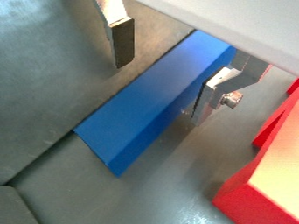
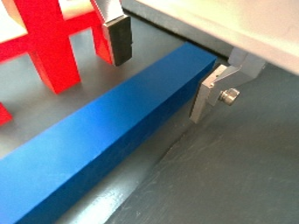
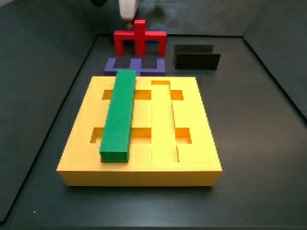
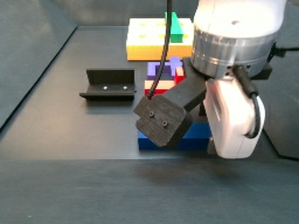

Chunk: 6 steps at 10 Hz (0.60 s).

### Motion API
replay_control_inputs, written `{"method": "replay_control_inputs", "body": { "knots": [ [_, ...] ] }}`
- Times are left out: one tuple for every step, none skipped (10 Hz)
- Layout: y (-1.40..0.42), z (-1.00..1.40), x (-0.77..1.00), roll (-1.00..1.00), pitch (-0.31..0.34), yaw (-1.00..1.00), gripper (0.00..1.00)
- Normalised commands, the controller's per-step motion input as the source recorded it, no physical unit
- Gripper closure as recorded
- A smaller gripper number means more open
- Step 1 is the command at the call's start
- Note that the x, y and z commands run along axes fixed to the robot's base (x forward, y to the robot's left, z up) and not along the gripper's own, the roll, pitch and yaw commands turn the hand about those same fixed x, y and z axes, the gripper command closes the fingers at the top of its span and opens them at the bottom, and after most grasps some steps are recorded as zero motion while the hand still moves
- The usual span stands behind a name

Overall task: Pick up the blue object. Move up. Move to above the board. Insert the blue object.
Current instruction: Pick up the blue object.

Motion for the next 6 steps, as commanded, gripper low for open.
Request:
{"method": "replay_control_inputs", "body": {
  "knots": [
    [-0.07, -0.28, 0.00, 0.19, -0.071, 0.00, 0.00],
    [-0.04, -0.16, 0.00, 0.16, -0.056, 0.00, 0.00],
    [0.00, -0.04, -0.05, 0.09, -0.030, -0.03, 0.00],
    [0.00, -0.04, 0.00, 0.02, -0.026, -0.02, 0.00],
    [0.00, -0.09, 0.00, -0.06, -0.074, 0.00, 0.00],
    [0.00, -0.13, 0.00, -0.10, -0.121, 0.00, 0.00]
  ]
}}
